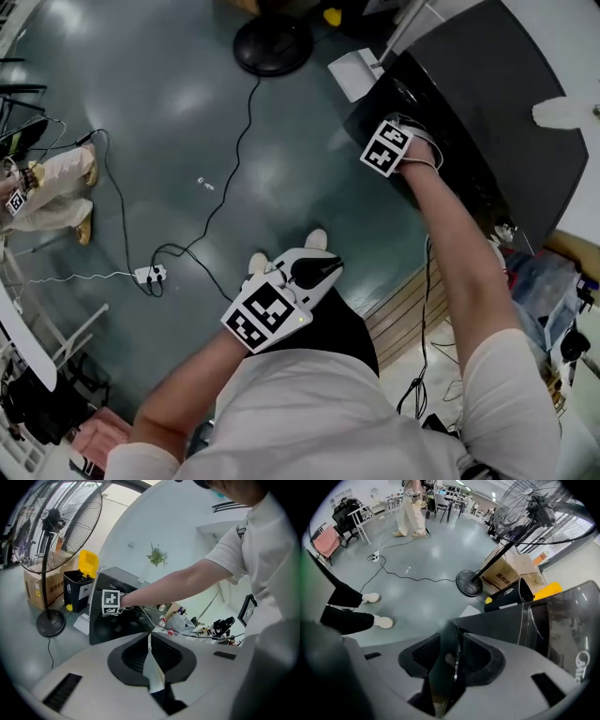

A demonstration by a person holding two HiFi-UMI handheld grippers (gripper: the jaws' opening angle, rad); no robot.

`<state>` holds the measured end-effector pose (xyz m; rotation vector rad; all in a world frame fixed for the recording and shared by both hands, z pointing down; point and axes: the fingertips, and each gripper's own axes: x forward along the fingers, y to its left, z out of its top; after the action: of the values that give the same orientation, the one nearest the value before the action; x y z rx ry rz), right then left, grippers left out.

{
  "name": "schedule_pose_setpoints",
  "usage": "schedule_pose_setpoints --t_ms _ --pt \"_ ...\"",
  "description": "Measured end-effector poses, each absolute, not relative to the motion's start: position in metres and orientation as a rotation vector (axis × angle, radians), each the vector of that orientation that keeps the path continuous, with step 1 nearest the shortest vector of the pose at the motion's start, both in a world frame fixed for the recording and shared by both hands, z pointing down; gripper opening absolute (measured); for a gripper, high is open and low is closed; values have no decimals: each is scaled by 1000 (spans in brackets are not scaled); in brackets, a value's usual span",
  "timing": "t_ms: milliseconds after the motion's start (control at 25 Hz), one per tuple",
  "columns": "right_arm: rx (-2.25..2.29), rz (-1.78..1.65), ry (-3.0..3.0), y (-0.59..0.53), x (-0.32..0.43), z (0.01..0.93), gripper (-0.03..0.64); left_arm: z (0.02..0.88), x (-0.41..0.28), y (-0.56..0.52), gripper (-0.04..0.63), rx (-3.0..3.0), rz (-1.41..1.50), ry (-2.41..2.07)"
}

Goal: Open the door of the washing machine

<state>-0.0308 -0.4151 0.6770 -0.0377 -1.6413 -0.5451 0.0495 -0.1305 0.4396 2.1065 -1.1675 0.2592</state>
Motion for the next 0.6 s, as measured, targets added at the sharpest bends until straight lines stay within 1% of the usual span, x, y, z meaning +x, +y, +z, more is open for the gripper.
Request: schedule_pose_setpoints --t_ms 240,600 --pt "-18 -582 -1472 -438 -28 716 170 451 44 -130 23 2062 227 -1187" --pt "19 -599 -1362 -448 -20 742 132 460 41 -132 23 2053 206 -1192"
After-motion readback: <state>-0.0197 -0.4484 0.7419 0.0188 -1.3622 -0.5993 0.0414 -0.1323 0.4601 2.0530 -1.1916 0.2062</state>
